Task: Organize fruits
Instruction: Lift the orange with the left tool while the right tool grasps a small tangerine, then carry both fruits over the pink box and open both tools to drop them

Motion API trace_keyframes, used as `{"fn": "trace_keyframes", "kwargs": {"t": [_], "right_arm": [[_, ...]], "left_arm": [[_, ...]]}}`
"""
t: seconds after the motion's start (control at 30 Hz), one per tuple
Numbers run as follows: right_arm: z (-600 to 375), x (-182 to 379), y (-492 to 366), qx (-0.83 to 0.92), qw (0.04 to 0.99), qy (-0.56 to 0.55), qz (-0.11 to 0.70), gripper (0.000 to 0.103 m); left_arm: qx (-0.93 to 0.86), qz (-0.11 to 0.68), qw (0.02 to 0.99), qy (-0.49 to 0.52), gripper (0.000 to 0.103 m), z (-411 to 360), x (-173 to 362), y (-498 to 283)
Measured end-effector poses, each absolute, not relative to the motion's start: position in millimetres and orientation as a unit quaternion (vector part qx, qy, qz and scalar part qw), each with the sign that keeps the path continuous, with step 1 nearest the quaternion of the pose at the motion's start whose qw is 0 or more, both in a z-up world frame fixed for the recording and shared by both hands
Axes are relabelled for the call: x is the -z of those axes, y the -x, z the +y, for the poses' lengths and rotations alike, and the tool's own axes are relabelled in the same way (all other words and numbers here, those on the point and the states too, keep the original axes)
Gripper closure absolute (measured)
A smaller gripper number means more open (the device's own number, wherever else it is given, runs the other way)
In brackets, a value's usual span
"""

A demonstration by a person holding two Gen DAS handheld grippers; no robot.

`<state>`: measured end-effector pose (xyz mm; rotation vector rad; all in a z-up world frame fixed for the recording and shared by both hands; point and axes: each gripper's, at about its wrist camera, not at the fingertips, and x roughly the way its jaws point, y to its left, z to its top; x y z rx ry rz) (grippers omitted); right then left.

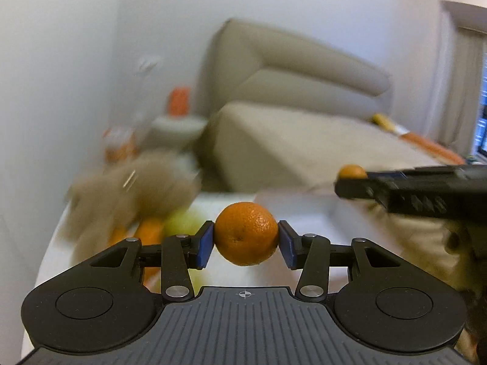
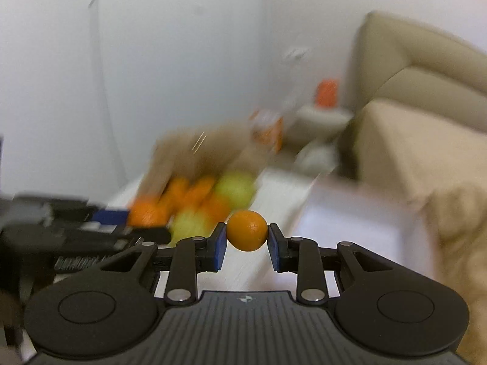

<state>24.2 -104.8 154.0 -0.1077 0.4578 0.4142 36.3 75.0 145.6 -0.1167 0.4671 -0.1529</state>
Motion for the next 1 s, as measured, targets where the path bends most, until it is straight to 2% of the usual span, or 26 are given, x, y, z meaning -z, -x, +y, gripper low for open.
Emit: {"fn": "trace_keyframes", "kwargs": {"t": [0.17,0.27,0.37,0.43,0.47,0.57,0.67,0.77,0.9,1.0], "right_arm": [[-158,-190,-59,-0.126,0.969,0.014,0.214,0.075],[-188,-174,-76,-0.106,0.964,-0.008,0.244,0.075],[-209,-144,-94,-0.097,0.953,-0.031,0.286,0.074],[-217,-125,-103,-0.097,0.945,-0.042,0.308,0.072],[-220,-118,-107,-0.100,0.942,-0.051,0.316,0.061],[-223,-106,-103,-0.105,0.941,-0.066,0.314,0.041],[-221,-103,-93,-0.098,0.948,-0.049,0.298,0.034],[-218,-106,-87,-0.081,0.955,-0.038,0.282,0.030],[-220,-109,-86,-0.061,0.959,-0.037,0.274,0.030],[-215,-105,-80,-0.056,0.962,-0.027,0.267,0.028]], "left_arm": [[0.147,0.251,0.954,0.071,0.052,33,-158,-96],[0.186,0.307,0.930,0.078,0.052,5,-129,-130],[0.209,0.390,0.896,0.045,0.052,-26,-89,-156],[0.202,0.414,0.887,0.028,0.052,-37,-70,-165],[0.193,0.410,0.891,0.023,0.052,-39,-65,-165],[0.182,0.381,0.906,0.023,0.052,-32,-63,-162],[0.201,0.367,0.906,0.068,0.052,-19,-71,-162],[0.198,0.361,0.910,0.052,0.052,-21,-82,-155],[0.159,0.298,0.935,0.110,0.052,17,-105,-130],[0.097,0.255,0.956,0.104,0.052,55,-112,-98]]}}
